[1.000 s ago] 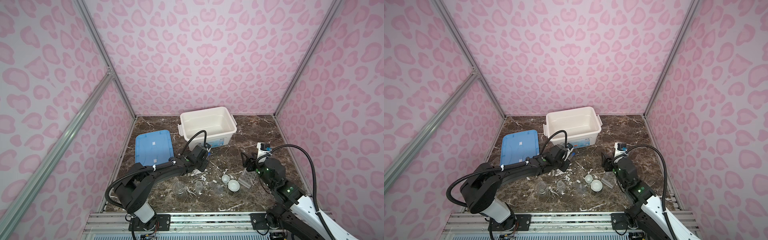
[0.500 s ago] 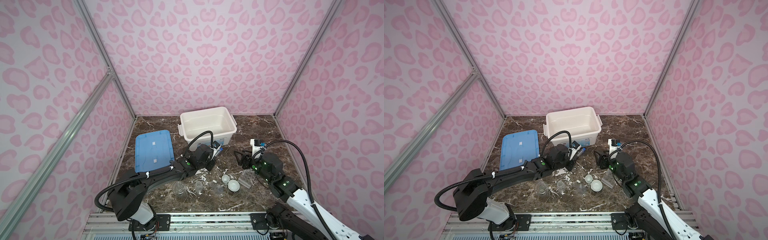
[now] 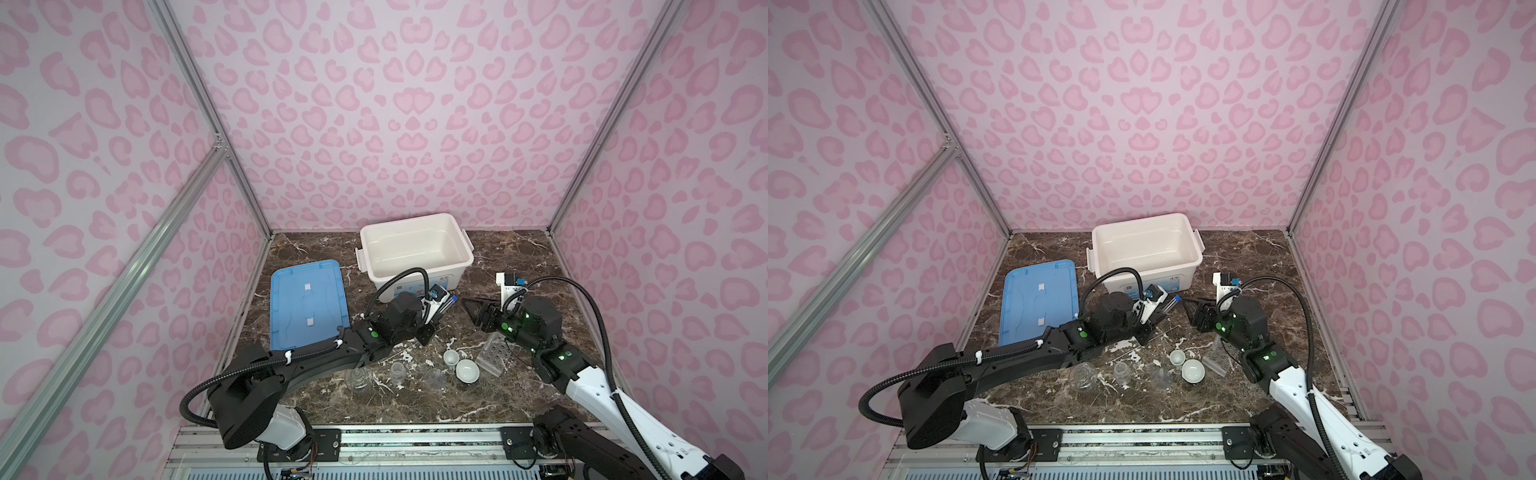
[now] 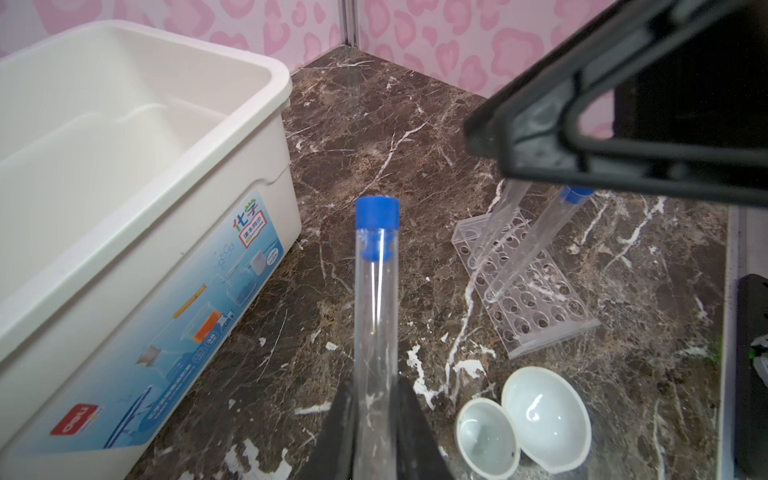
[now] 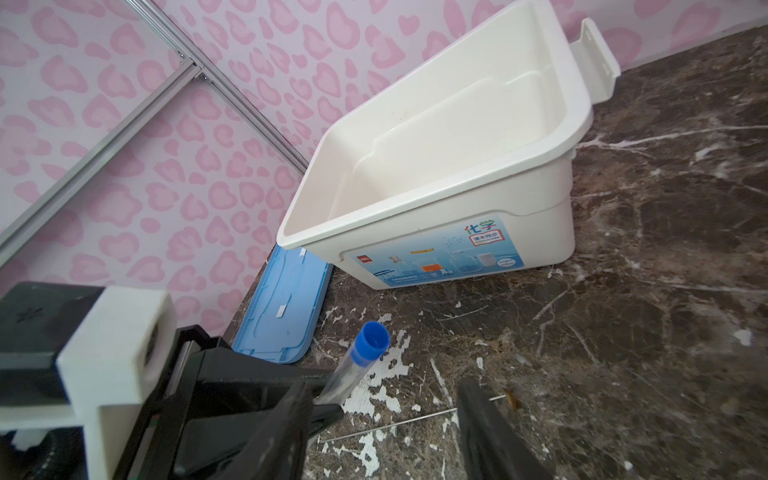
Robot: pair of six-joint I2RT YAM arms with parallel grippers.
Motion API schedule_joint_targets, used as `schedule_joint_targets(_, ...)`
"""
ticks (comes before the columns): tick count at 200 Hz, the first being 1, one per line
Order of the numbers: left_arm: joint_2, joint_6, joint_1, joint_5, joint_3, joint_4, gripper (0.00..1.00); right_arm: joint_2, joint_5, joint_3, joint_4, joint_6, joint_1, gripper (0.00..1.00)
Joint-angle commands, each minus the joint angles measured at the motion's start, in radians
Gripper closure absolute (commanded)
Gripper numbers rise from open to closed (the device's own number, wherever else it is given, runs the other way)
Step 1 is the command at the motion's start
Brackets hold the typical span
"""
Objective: Organize the chemistry lab equipment
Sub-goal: 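Lift the tube with the left gripper toward the right gripper while the right gripper approaches, then close the right gripper on the left-held tube and open the left gripper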
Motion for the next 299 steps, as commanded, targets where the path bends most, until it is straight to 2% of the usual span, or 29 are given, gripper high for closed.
schedule_joint_targets(1, -0.012, 0.024, -0.01, 0.013, -0.001, 0.07, 0.83, 0.017, -0.039, 0.001, 0.066, 0.04, -0.002, 0.43)
schedule_joint_targets(71, -0.004, 0.039, -0.037, 0.007, -0.002, 0.1, 0.83, 0.048, -0.068, 0.001, 0.101, 0.08, -0.008, 0.5)
schedule_joint_targets(155, -0.005, 0.035, -0.04, 0.009, -0.013, 0.131, 0.83, 0.052, -0.112, -0.012, 0.153, 0.134, -0.014, 0.64)
schedule_joint_targets(299, 0.003, 0.033, -0.042, 0.029, -0.021, 0.161, 0.83, 0.055, -0.148, -0.023, 0.188, 0.17, -0.016, 0.77)
